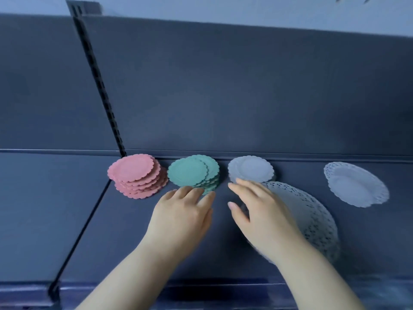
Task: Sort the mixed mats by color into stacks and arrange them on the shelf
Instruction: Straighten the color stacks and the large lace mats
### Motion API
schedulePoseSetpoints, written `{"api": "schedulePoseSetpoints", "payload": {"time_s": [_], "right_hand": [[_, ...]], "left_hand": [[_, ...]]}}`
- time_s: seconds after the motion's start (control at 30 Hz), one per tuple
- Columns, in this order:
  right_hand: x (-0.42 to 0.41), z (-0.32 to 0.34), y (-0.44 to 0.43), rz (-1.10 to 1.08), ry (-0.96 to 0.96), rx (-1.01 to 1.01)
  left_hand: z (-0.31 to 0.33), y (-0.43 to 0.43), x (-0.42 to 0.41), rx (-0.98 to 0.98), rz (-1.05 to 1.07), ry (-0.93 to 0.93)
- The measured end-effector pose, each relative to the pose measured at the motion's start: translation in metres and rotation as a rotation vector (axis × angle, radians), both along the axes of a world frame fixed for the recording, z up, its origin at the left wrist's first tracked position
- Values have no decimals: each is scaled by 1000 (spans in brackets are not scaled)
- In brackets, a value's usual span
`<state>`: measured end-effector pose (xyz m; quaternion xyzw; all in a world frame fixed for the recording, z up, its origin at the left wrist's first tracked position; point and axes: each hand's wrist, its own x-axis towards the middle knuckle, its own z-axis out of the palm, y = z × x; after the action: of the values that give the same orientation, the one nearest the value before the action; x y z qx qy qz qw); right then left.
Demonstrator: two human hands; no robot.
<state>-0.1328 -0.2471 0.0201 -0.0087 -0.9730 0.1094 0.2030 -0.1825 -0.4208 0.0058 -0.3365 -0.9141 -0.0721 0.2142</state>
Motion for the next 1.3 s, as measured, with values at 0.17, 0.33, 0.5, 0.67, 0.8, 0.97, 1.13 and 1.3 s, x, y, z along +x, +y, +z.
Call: {"api": "schedulePoseSetpoints", "payload": {"time_s": [0.17, 0.33, 0.5, 0.67, 0.8, 0.97, 1.13, 1.3], "right_hand": [[52, -4, 104, -16, -43, -40], [93, -10, 198, -91, -67, -111], [107, -19, 231, -51, -75, -174], [101, -21, 252, -62, -70, -181], [88, -8, 273, -151, -160, -173], [66, 8, 313, -266, -326, -175], [46, -11, 341, -221, -372, -212], [34, -26, 356, -93, -484, -42]], "left_hand": [[-1, 98, 49, 12, -42, -2], [1, 189, 84, 0, -49, -52], [-4, 226, 103, -27, -42, -92], [-3, 240, 94, -36, -17, -86], [2, 240, 73, -55, -59, -76], [10, 254, 49, -65, -86, -60], [-2, 308, 40, -55, -259, -116], [-20, 362, 39, -272, -116, -377]]}}
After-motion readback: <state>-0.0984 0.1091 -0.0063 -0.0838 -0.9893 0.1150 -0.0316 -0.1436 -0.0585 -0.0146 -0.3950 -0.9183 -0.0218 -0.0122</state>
